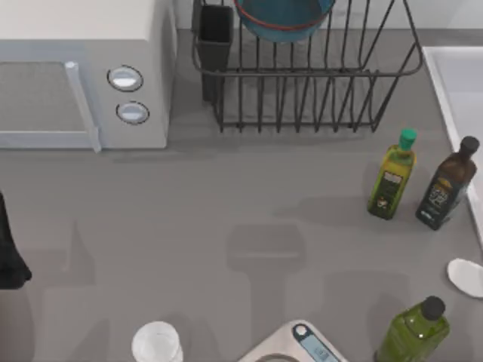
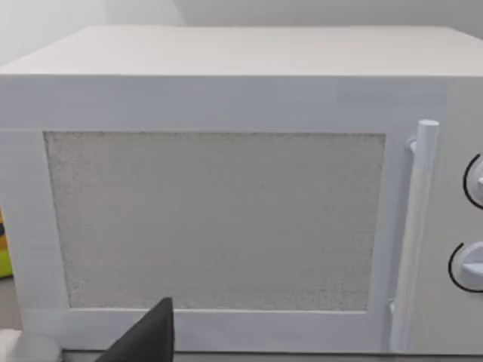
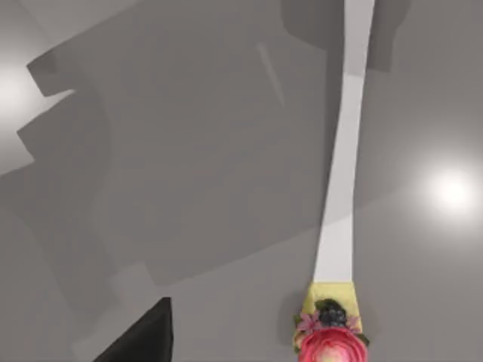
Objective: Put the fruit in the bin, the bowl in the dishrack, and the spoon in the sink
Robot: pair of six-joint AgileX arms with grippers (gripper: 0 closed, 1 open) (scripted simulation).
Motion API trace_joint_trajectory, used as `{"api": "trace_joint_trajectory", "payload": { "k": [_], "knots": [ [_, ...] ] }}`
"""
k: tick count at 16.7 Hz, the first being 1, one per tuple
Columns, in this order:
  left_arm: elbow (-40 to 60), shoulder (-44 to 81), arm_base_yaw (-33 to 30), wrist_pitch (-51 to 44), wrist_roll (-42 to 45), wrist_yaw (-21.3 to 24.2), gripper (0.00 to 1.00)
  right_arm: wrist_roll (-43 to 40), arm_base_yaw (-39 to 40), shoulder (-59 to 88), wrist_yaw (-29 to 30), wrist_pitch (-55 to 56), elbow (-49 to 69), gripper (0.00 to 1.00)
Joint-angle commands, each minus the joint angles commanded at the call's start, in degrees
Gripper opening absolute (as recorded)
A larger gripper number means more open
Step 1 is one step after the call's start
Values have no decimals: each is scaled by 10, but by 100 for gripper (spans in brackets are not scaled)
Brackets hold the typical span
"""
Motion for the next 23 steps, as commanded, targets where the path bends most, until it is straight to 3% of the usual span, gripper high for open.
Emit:
{"api": "trace_joint_trajectory", "payload": {
  "k": [9,15,23],
  "knots": [
    [0,0,0,0,0,0,100,2,-1,109,0,235,-122,100],
    [0,0,0,0,0,0,100,2,-1,121,0,258,-136,100],
    [0,0,0,0,0,0,100,2,-1,121,0,258,-136,40]
  ]
}}
